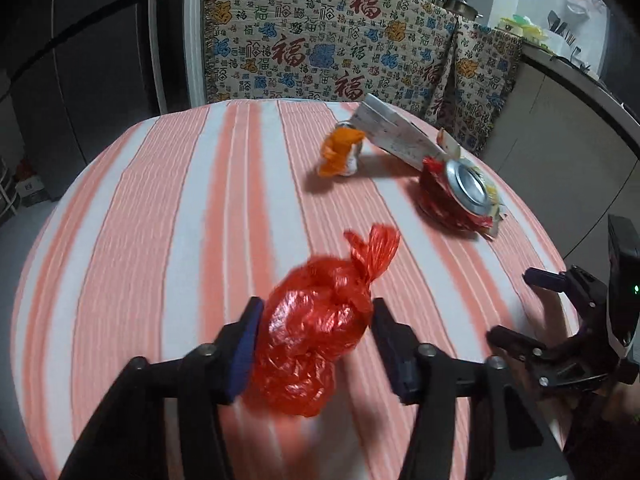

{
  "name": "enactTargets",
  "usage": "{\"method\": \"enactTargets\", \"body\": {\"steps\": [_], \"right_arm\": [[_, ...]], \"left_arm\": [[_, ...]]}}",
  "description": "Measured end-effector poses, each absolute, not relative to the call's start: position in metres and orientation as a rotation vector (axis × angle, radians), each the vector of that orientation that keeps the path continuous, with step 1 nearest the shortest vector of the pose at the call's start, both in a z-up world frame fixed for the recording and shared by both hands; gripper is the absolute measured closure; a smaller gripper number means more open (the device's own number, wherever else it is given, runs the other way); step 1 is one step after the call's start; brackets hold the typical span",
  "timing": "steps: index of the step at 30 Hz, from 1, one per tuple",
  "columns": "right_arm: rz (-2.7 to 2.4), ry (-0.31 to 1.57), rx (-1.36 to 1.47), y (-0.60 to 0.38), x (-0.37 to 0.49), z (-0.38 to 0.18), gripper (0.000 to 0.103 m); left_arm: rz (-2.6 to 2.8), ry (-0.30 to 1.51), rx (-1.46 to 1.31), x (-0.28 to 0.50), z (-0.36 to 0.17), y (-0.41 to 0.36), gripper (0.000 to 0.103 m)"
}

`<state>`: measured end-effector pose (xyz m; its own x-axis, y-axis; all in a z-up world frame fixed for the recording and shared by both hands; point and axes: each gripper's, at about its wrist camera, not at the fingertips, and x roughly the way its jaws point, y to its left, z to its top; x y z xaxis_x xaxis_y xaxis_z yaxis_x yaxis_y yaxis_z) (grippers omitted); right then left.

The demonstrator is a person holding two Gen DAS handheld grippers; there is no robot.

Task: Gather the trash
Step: 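Grasp the red plastic bag with the left gripper, then grasp the white milk snack bag with the right gripper while the left gripper holds the red bag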

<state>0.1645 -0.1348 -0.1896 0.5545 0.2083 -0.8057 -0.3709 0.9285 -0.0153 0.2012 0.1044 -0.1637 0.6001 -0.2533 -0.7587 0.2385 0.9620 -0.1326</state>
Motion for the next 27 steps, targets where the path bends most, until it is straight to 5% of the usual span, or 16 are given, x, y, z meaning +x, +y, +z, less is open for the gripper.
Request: {"method": "enactTargets", "body": {"steps": [1, 22, 27], "right_arm": [[0.345, 0.922, -0.191, -0.134, 0.164, -0.19, 0.0], [0.242, 0.826, -0.037, -0.197, 0.207, -0.152, 0.001], [0.315, 0.875, 0.021, -0.201, 0.257, -0.161, 0.017]], "left_arm": [[-0.28, 0.883, -0.017, 0.2, -0.166, 0.101, 0.024], [-0.248, 0.896, 0.12, 0.198, -0.194, 0.071, 0.016], [-0.247, 0.896, 0.117, 0.197, -0.194, 0.074, 0.016]]}}
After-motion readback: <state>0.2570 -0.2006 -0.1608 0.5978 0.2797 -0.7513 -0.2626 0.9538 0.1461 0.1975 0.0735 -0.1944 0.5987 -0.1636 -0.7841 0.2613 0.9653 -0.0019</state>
